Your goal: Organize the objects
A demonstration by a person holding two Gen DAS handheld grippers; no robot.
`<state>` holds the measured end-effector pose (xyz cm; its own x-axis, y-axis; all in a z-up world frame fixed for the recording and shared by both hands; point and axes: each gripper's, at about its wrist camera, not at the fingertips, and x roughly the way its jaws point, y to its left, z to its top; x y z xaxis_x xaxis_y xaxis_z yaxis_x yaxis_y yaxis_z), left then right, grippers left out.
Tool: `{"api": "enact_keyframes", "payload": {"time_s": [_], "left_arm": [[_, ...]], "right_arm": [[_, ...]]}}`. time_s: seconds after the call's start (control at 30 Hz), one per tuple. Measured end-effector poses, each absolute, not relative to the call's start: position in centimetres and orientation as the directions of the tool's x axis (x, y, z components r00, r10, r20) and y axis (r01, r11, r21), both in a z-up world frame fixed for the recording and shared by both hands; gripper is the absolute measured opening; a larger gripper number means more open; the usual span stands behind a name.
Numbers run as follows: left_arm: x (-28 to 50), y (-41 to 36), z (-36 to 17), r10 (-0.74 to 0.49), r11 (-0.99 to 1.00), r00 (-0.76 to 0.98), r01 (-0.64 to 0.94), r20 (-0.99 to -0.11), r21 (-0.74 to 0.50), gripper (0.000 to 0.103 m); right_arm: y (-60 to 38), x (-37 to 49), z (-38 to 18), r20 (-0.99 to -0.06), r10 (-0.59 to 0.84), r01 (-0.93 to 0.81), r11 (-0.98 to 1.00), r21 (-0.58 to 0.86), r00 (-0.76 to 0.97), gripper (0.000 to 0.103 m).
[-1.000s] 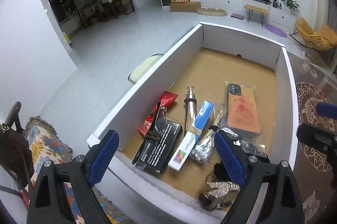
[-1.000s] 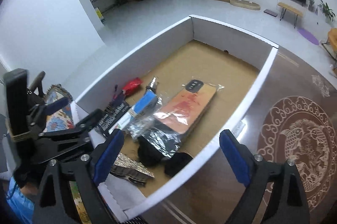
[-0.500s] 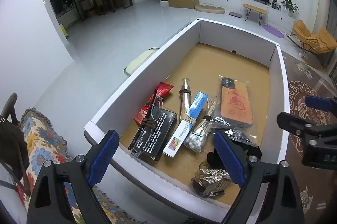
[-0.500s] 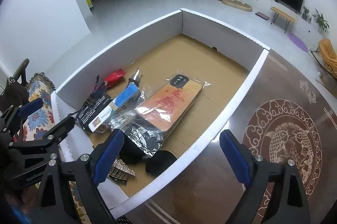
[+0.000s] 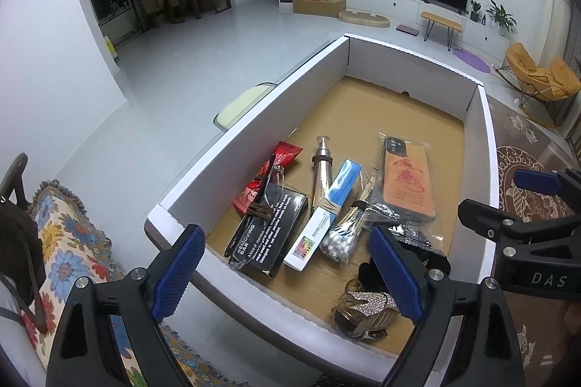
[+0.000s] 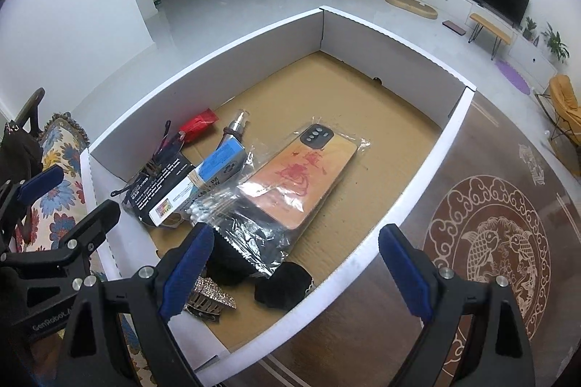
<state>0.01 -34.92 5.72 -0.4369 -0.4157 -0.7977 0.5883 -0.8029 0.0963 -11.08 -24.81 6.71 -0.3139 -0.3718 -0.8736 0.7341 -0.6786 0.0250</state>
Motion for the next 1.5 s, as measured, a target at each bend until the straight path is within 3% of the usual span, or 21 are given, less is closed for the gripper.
{"api": "enact_keyframes", "payload": {"time_s": [1.5], "left_arm": [[2.1, -36.6, 8.0, -0.402, -0.773, -0.454, 0.633, -0.795, 0.03, 0.092]], "right_arm": [[-25.8, -9.8, 9.8, -0.844, -0.396, 0.682, -0.73, 0.05, -0.363, 0.103]]}}
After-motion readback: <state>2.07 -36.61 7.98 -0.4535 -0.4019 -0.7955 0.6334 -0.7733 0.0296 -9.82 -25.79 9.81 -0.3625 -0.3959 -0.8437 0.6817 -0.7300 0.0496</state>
